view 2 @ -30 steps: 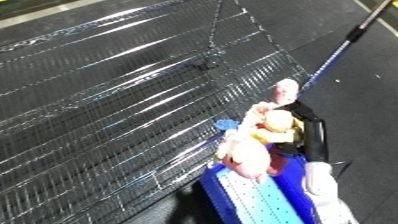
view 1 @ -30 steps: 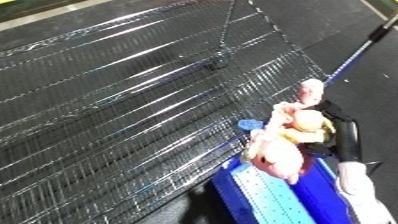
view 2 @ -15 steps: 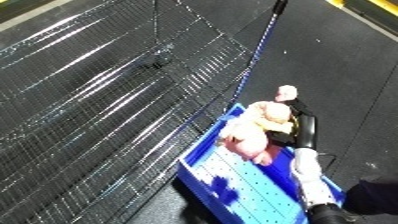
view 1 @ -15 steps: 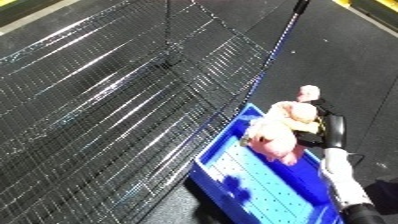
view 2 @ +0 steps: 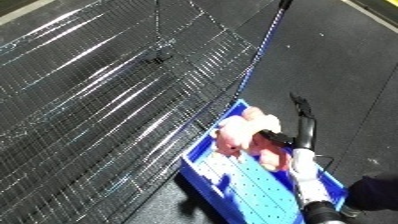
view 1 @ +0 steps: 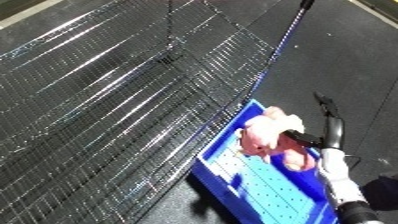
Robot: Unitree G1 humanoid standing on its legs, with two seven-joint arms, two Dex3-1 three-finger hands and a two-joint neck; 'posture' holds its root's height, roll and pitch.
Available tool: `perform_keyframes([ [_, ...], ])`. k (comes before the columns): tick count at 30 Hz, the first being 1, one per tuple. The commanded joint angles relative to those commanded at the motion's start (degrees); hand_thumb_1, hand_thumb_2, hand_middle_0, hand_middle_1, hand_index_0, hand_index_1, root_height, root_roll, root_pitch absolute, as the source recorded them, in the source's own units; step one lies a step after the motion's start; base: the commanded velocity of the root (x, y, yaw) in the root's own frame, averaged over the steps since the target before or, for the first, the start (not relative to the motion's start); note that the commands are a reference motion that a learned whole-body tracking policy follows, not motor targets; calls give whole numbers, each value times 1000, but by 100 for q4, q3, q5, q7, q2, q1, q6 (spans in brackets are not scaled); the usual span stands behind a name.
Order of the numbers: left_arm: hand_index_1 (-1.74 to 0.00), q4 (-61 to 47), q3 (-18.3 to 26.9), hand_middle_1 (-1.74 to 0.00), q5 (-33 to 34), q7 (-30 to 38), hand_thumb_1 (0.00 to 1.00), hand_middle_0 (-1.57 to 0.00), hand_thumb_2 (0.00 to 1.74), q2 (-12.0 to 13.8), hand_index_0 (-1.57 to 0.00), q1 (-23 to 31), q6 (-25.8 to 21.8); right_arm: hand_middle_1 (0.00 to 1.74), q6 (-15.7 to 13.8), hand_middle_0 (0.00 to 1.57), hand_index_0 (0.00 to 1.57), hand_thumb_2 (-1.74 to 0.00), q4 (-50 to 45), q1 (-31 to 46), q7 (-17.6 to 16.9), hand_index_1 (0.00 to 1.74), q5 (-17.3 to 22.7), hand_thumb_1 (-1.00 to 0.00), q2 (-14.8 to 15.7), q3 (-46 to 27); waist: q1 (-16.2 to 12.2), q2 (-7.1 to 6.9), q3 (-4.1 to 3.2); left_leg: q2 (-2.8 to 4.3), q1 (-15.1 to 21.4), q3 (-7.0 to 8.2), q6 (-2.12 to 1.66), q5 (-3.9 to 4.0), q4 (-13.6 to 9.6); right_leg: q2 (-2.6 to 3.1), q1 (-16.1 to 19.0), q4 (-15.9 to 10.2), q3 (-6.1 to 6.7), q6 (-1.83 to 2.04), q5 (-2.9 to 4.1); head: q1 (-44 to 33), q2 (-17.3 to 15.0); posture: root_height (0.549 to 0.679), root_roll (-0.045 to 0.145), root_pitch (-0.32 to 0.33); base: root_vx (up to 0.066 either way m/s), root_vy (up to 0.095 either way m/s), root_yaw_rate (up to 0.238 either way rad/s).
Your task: Pick up the object and place it into the box
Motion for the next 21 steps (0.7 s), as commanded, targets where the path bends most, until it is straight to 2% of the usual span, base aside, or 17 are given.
perform_keyframes([
  [5,-1740,-13,-8,-1740,6,-7,1000,-1570,1740,13,-1570,34,7,0,43,0,0,0,-27,-43,-130,0,-114,0,41,31,52,-6,-18,-6,12,-16,6,6,-24,0,23,-9,-24,10,4,76,-28,645,63,-162,1,-1,28],
  [21,-1740,5,-36,-1740,41,-9,1000,-1570,1740,-16,-1570,38,73,0,88,0,0,0,-681,-67,-41,0,-473,0,97,305,94,-29,-6,-15,10,-23,15,53,-43,-15,27,7,-24,20,4,151,-59,644,63,-167,-7,4,17],
])
